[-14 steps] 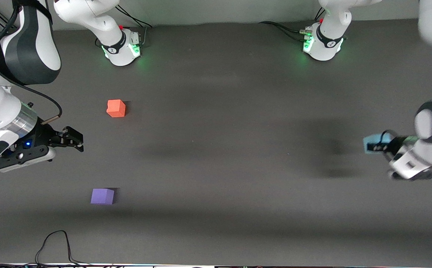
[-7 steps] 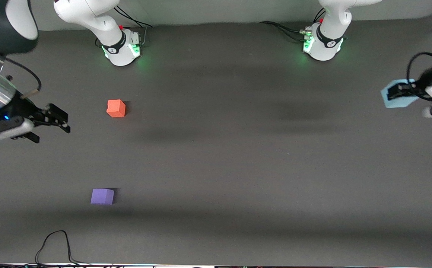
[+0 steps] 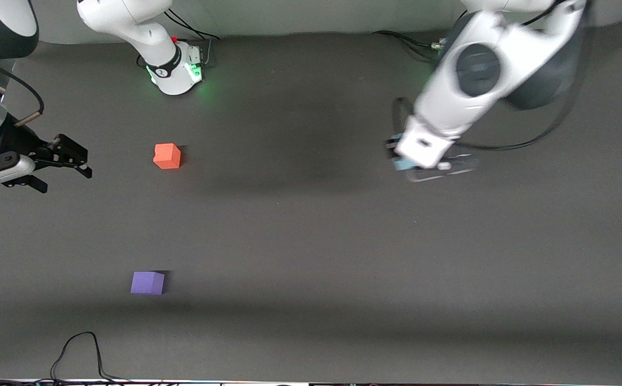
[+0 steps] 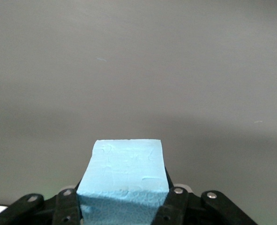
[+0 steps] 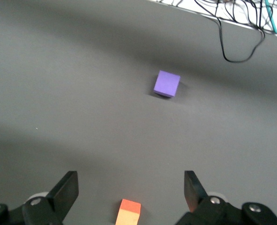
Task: Place blue block between orange and purple blocks
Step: 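Carry the blue cube with the left gripper toward the table middle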
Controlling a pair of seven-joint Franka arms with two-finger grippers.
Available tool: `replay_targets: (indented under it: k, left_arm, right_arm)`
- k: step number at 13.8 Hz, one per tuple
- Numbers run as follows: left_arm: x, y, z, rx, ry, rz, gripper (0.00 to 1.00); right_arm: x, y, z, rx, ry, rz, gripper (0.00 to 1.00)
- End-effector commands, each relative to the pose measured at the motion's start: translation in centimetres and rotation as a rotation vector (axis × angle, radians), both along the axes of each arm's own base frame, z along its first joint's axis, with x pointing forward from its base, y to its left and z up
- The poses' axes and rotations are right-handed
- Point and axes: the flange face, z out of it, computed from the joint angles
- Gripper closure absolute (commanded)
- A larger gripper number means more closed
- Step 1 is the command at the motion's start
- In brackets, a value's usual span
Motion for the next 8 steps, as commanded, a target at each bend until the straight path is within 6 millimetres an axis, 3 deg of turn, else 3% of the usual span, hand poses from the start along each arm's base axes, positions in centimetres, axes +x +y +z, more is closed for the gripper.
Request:
replay_targets:
  k: [1,3,5,7,8]
  left_arm:
    - [0.5,-10.0,-6.1,0.016,-0.004,0.109,0.76]
    - [-1.1,-16.1,-11.8,0.003,-0.026,0.123,0.76]
    - [-2.6,-20.1,-16.8,-0.027,-0.038,0.159,0.75]
    - [-4.6,-23.3,-21.0,-0.056,-0.04,0.15,0.74]
    - [-5.7,-24.3,-23.4,-0.026,-0.057,0.129,0.72]
  right_arm:
    - [-1.6,0.1,1.5,-0.011,0.045,0.027,0.0]
    - [-1.4,-0.7,0.6,-0.015,0.107,0.015,0.0]
    - [-1.2,-1.2,0.1,-0.018,0.124,0.004,0.0]
    - [0.9,-1.0,-5.5,-0.035,0.232,0.005,0.0]
    - [0.9,-1.1,-5.7,-0.035,0.237,0.003,0.0]
